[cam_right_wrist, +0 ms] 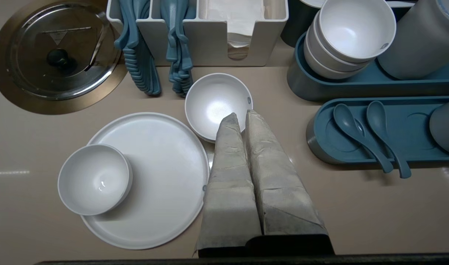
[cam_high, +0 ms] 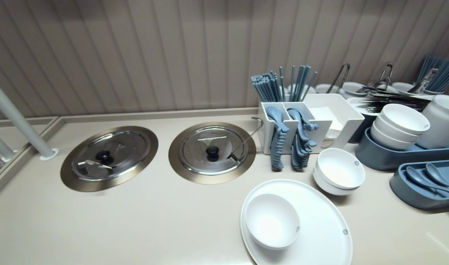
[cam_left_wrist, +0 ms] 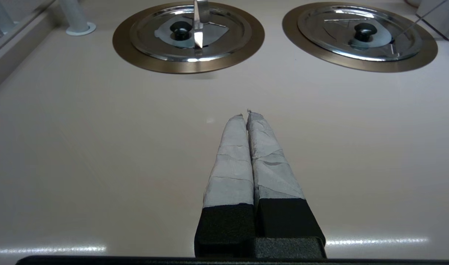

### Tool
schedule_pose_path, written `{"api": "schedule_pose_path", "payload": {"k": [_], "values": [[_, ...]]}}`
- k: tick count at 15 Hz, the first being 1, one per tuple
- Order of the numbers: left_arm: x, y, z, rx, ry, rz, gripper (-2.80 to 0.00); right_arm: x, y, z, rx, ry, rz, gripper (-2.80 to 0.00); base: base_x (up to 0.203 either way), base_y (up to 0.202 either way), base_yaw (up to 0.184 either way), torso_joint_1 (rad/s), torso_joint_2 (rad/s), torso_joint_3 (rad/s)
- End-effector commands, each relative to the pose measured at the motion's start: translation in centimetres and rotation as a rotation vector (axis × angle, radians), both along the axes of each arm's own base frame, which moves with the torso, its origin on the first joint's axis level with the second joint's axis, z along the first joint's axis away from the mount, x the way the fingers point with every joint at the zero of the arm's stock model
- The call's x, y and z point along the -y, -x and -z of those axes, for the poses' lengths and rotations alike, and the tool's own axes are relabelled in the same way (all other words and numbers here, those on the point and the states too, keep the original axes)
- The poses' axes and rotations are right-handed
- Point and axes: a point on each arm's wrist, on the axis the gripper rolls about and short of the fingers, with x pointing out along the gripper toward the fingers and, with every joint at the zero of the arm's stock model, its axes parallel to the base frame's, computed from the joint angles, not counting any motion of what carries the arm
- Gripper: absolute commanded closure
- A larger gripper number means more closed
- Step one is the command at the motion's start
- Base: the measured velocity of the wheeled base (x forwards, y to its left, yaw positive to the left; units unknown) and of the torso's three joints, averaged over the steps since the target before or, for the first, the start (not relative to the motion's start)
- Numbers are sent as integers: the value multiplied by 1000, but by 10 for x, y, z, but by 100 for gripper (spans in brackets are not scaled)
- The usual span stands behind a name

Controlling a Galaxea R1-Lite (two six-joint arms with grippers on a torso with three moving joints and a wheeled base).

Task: Pick the spoon and place it in the bowl

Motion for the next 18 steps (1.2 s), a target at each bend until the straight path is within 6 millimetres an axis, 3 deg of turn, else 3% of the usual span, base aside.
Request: {"api": "schedule_pose_path", "payload": {"k": [1,12,18], "values": [[0,-1,2,-6,-9,-2,0,-1,-2,3,-16,8,3,0,0,0,0,0,0,0],[0,-1,2,-7,0,-1,0,-2,-5,10,-45,35,-5,0,0,0,0,0,0,0],[0,-1,2,-6,1,0,0,-3,-6,13,-58,43,-7,0,1,-165,1,4,-1,3]]}}
